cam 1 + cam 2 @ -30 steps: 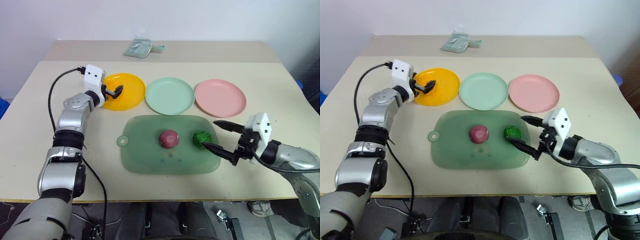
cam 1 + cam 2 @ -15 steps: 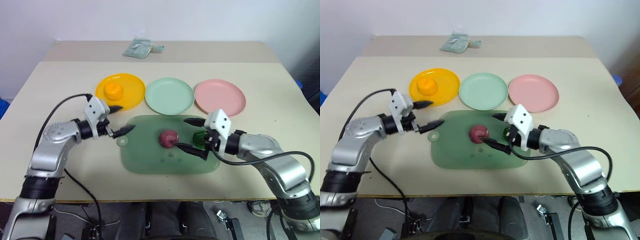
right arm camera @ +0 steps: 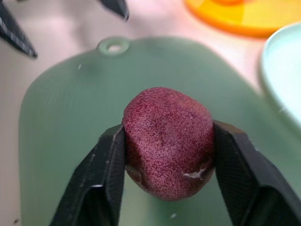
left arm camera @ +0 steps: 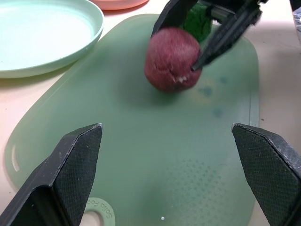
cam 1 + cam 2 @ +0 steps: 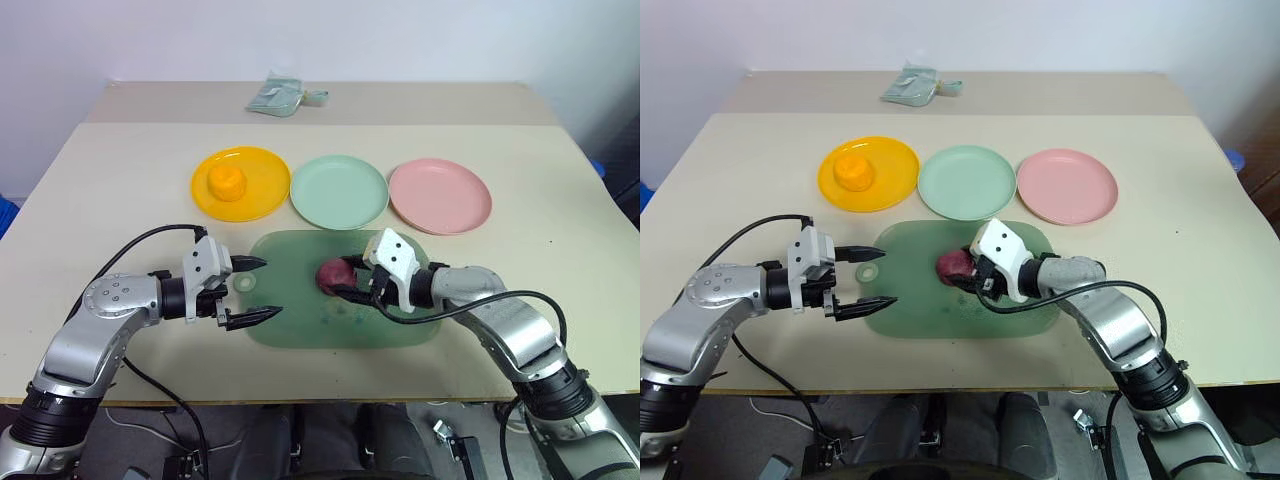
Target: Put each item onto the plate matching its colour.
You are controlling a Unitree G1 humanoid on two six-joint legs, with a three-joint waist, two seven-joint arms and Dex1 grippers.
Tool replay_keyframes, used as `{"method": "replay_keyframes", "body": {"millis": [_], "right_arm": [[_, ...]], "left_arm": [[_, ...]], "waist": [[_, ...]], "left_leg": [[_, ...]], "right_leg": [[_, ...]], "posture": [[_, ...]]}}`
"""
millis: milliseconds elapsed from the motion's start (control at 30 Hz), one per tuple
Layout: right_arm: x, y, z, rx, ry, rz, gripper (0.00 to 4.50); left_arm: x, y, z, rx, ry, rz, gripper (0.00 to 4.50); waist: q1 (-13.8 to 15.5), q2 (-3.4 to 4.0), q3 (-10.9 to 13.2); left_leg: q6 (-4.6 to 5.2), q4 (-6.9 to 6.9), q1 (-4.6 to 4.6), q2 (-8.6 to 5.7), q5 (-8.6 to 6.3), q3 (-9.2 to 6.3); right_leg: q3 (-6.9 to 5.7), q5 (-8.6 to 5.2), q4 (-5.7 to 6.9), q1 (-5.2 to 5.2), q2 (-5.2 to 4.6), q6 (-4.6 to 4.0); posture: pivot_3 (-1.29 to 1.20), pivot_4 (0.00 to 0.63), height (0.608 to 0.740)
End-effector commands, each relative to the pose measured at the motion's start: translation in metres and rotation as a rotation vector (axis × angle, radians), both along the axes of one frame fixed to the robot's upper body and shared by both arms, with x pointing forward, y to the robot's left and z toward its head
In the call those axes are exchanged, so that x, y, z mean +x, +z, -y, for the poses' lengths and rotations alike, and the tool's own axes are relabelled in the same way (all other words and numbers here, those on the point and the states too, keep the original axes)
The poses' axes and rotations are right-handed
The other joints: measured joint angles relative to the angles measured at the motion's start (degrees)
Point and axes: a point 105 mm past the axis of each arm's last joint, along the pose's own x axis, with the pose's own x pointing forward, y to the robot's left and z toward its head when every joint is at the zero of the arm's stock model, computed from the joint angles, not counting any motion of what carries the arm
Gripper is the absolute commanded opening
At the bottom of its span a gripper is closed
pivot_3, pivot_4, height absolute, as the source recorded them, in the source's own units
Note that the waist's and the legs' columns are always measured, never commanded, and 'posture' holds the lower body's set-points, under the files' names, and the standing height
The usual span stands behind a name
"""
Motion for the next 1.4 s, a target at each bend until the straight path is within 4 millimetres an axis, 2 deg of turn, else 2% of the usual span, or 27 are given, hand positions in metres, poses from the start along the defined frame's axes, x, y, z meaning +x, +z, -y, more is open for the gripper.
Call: {"method": "replay_keyframes", "body": {"millis": [33, 133, 200, 300, 400, 467, 533, 600, 667, 700, 767, 833, 967, 1033, 1100, 1167, 1267, 1400], "right_arm": [[0.02, 0.054, 0.02, 0.118, -0.127, 0.155, 2.04], [0.061, 0.064, 0.062, 0.111, -0.404, 0.199, 2.04], [0.088, 0.058, 0.097, 0.053, -0.616, 0.21, 2.04], [0.109, 0.046, 0.127, 0.001, -0.768, 0.207, 2.04], [0.117, 0.042, 0.134, 0.005, -0.8, 0.212, 3.42], [0.115, 0.052, 0.127, 0.034, -0.745, 0.262, 4.45], [0.104, 0.066, 0.115, 0.099, -0.632, 0.3, 4.49], [0.081, 0.074, 0.103, 0.156, -0.449, 0.303, 4.49], [0.05, 0.066, 0.096, 0.161, -0.269, 0.215, 4.49], [0.03, 0.051, 0.093, 0.105, -0.166, 0.147, 4.49], [0.002, 0.026, 0.091, 0.014, -0.051, 0.035, 4.49], [-0.009, 0.011, 0.092, -0.035, -0.025, -0.026, 4.49], [-0.001, -0.009, 0.094, -0.087, -0.089, -0.059, 4.49], [0.004, -0.009, 0.091, -0.085, -0.112, -0.044, 3.96], [0.006, -0.002, 0.083, -0.056, -0.092, -0.02, 3.18], [0.019, 0.021, 0.062, 0.047, -0.089, 0.058, 2.21], [0.035, 0.039, 0.044, 0.093, -0.103, 0.146, 2.21], [0.083, 0.06, 0.011, 0.203, -0.233, 0.205, 2.21]], "left_arm": [[-0.004, 0.004, 0.007, -0.003, -0.029, 0.031, 4.5], [-0.003, 0.004, 0.012, -0.014, -0.04, 0.038, 4.5], [-0.003, 0.004, 0.016, -0.017, -0.047, 0.041, 4.5], [-0.003, 0.004, 0.02, -0.022, -0.056, 0.049, 4.5], [-0.004, 0.005, 0.024, -0.026, -0.06, 0.058, 4.5], [-0.005, 0.006, 0.024, -0.03, -0.059, 0.062, 4.5], [-0.006, 0.007, 0.023, -0.036, -0.047, 0.066, 4.5], [-0.006, 0.007, 0.02, -0.041, -0.03, 0.071, 4.5], [-0.007, 0.007, 0.019, -0.042, -0.024, 0.072, 4.5], [-0.008, 0.006, 0.018, -0.039, -0.03, 0.071, 4.5], [-0.009, 0.005, 0.017, -0.035, -0.038, 0.069, 4.5], [-0.009, 0.005, 0.017, -0.034, -0.042, 0.068, 4.5], [-0.006, 0.005, 0.019, -0.025, -0.053, 0.078, 4.5], [-0.005, 0.006, 0.02, -0.028, -0.054, 0.083, 4.5], [-0.004, 0.008, 0.019, -0.031, -0.05, 0.086, 4.5], [0.0, 0.008, 0.011, -0.026, -0.005, 0.097, 4.5], [0.005, 0.009, 0.001, -0.021, 0.056, 0.112, 4.5], [0.014, 0.014, -0.019, -0.047, 0.175, 0.137, 4.5]], "waist": [[0.0, 0.0, 0.0], [0.0, -0.01, 0.0], [0.0, -0.01, 0.0], [-0.1, 0.0, 0.0], [-0.6, 0.05, 0.0], [-1.2, 0.08, 0.0], [-1.4, 0.09, 0.0], [-1.4, 0.11, 0.0], [-0.9, 0.1, 0.0], [-0.4, 0.1, 0.0], [0.2, 0.09, 0.0], [0.1, 0.08, 0.0], [-0.4, 0.11, 0.0], [-0.3, 0.11, 0.0], [-0.2, 0.11, 0.0], [-0.3, 0.11, 0.0], [-0.6, 0.13, 0.0], [-0.9, 0.11, 0.0]], "left_leg": [[0.0, 0.0, 0.0, 0.0, 0.0, 0.0], [0.0, 0.0, 0.0, 0.0, 0.0, 0.0], [-0.01, 0.0, 0.0, -0.01, 0.0, 0.01], [-0.01, -0.07, -0.01, -0.02, 0.0, 0.03], [0.0, -0.14, -0.01, -0.02, 0.01, 0.11], [-0.02, -0.15, -0.01, 0.01, 0.02, 0.13], [-0.02, -0.16, -0.01, 0.02, 0.03, 0.12], [-0.02, -0.17, -0.01, 0.04, 0.03, 0.12], [-0.01, -0.2, -0.01, 0.05, 0.02, 0.04], [0.01, -0.19, -0.01, 0.05, 0.01, 0.0], [0.11, -0.11, 0.01, 0.03, -0.05, 0.0], [0.18, 0.02, 0.03, 0.01, -0.09, 0.01], [0.1, 0.05, 0.19, 0.03, -0.06, 0.06], [0.05, 0.0, 0.16, 0.04, -0.03, 0.04], [0.01, -0.02, 0.06, 0.04, -0.01, 0.05], [0.01, -0.03, 0.04, 0.04, -0.01, 0.05], [-0.04, -0.03, 0.03, 0.05, 0.02, 0.06], [-0.04, -0.04, 0.03, 0.04, 0.02, 0.05]], "right_leg": [[0.0, 0.0, 0.0, 0.0, 0.0, 0.0], [0.0, 0.0, 0.0, 0.0, 0.0, 0.0], [-0.01, 0.0, 0.0, 0.01, 0.0, 0.0], [0.0, -0.01, 0.0, -0.03, 0.01, -0.02], [0.02, -0.01, -0.01, -0.08, 0.02, -0.01], [0.02, 0.0, 0.0, -0.08, 0.04, -0.01], [0.02, -0.01, 0.01, -0.08, 0.04, 0.0], [0.03, -0.01, 0.01, -0.08, 0.05, 0.0], [0.0, -0.01, 0.0, -0.02, 0.06, 0.01], [-0.03, 0.0, -0.02, 0.05, 0.06, 0.01], [-0.03, 0.0, -0.08, 0.15, 0.04, 0.02], [-0.02, 0.0, -0.17, 0.21, -0.01, 0.02], [0.07, 0.02, -0.01, 0.2, -0.04, -0.01], [0.07, 0.01, 0.04, 0.11, -0.03, -0.03], [0.08, 0.01, 0.05, -0.03, -0.02, -0.04], [0.07, 0.01, 0.01, -0.03, -0.02, -0.04], [0.07, 0.01, 0.03, -0.06, 0.0, -0.03], [0.05, 0.01, 0.02, -0.06, 0.02, -0.03]], "posture": [[0.0, 0.15, 0.74], [0.0, 0.15, 0.74], [0.0, 0.15, 0.74], [0.0, 0.15, 0.74], [0.0, 0.15, 0.74], [0.0, 0.15, 0.74], [0.0, 0.15, 0.74], [0.0, 0.15, 0.74], [0.0, 0.15, 0.74], [0.0, 0.15, 0.74], [0.0, 0.15, 0.74], [0.0, 0.15, 0.74], [0.0, 0.15, 0.74], [0.0, 0.15, 0.74], [0.0, 0.15, 0.74], [0.0, 0.15, 0.74], [0.0, 0.15, 0.74], [0.0, 0.15, 0.74]]}}
